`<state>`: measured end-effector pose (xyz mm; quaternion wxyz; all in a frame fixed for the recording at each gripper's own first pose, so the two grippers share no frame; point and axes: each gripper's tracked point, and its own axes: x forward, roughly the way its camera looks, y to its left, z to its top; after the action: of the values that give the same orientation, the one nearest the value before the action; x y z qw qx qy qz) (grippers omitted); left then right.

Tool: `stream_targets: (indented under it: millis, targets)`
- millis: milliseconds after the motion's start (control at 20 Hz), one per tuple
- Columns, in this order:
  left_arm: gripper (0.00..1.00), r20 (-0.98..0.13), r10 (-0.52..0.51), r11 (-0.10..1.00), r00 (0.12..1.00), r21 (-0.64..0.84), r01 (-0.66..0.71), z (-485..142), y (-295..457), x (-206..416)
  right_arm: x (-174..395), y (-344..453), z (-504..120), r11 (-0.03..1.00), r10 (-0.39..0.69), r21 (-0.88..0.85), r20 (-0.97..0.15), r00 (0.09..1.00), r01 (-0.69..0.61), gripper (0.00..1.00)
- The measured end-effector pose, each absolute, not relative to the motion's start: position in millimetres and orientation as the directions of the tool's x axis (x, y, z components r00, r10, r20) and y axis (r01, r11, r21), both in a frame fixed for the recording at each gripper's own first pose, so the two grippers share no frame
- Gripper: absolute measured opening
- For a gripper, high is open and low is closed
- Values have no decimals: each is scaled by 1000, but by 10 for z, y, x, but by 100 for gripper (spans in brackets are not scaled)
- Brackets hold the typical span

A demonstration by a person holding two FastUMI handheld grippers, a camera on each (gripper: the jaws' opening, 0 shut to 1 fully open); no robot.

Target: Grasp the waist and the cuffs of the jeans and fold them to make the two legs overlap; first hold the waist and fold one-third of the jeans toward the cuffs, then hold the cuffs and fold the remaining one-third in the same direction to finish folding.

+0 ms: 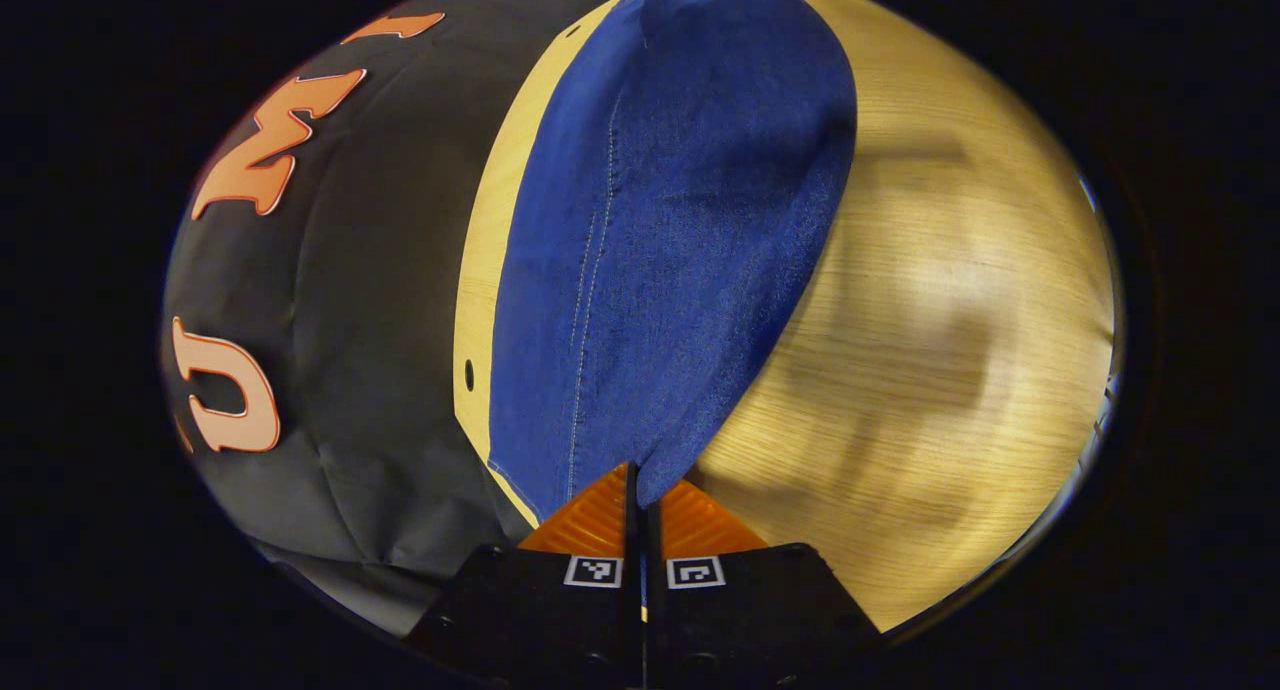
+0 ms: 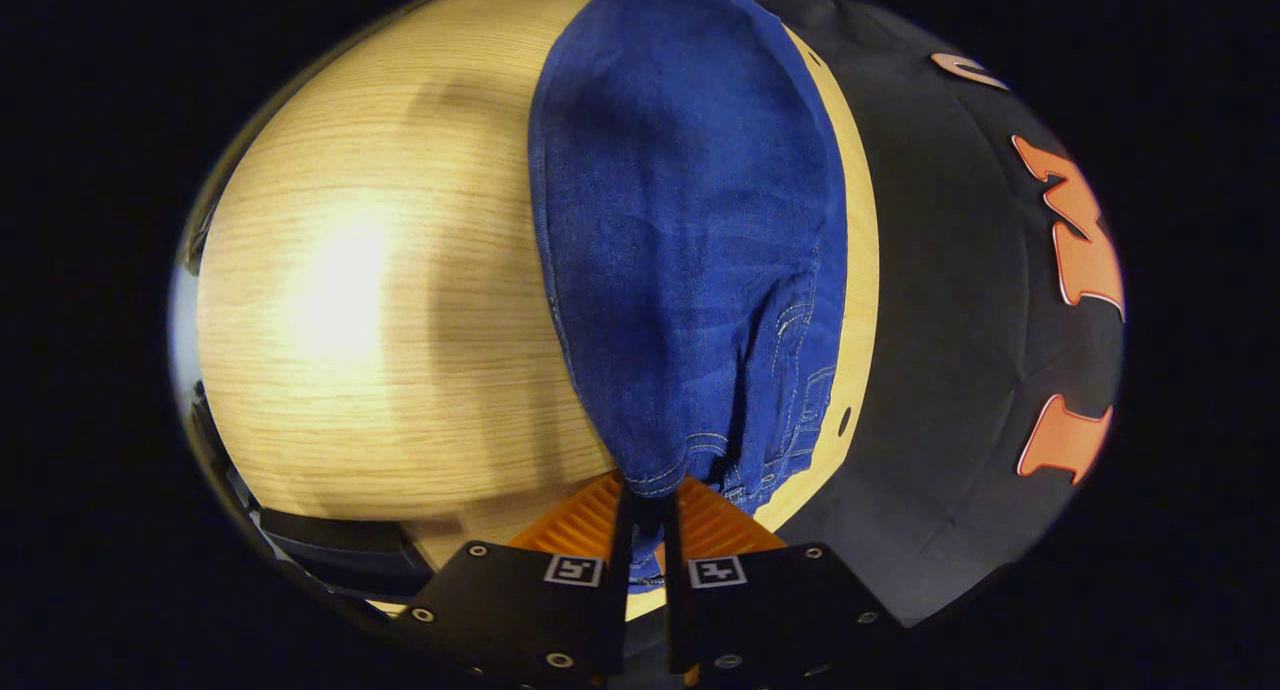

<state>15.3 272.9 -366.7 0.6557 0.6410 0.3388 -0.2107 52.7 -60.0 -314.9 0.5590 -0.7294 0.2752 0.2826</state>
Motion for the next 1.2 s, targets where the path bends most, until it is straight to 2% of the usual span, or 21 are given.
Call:
stream_targets:
  millis: [50,150,200,450,600,750,800,850,1000,1200]
  targets:
    - [2,-718,157,99,679,695,712,-3660,2746,155,502,-597,-3136,-201,-103,-653,-727,679,-730,11]
    - [2,-733,157,105,662,679,727,-3643,2754,152,498,-596,-3093,-181,-110,-646,-736,668,-742,10]
    - [2,-735,151,109,661,677,728,-3630,2745,164,488,-570,-3054,-174,-106,-639,-744,659,-749,5]
    - [2,-761,159,135,629,648,750,-3311,2687,134,510,-517,-2866,-42,-58,-574,-816,576,-818,4]
    - [2,-828,151,198,540,561,804,-3085,2625,35,576,-567,-2813,20,-34,-488,-873,487,-873,4]
    - [2,-890,109,252,443,456,854,-2867,2595,19,616,-590,-2657,134,-34,-385,-923,384,-913,5]
    - [5,-900,105,248,423,435,865,-2763,2605,96,635,-551,-2581,166,-28,-348,-937,348,-923,4]
    - [2,-910,105,256,401,414,874,-2684,2632,217,670,-516,-2504,189,-22,-318,-947,320,-929,4]
    - [2,-949,97,291,299,315,904,-2582,2752,471,836,-448,-2356,287,-8,-239,-969,247,-928,5]
    - [2,-971,91,265,221,238,935,-2540,2757,1021,1135,-418,-2270,386,-12,-152,-987,160,-910,4]
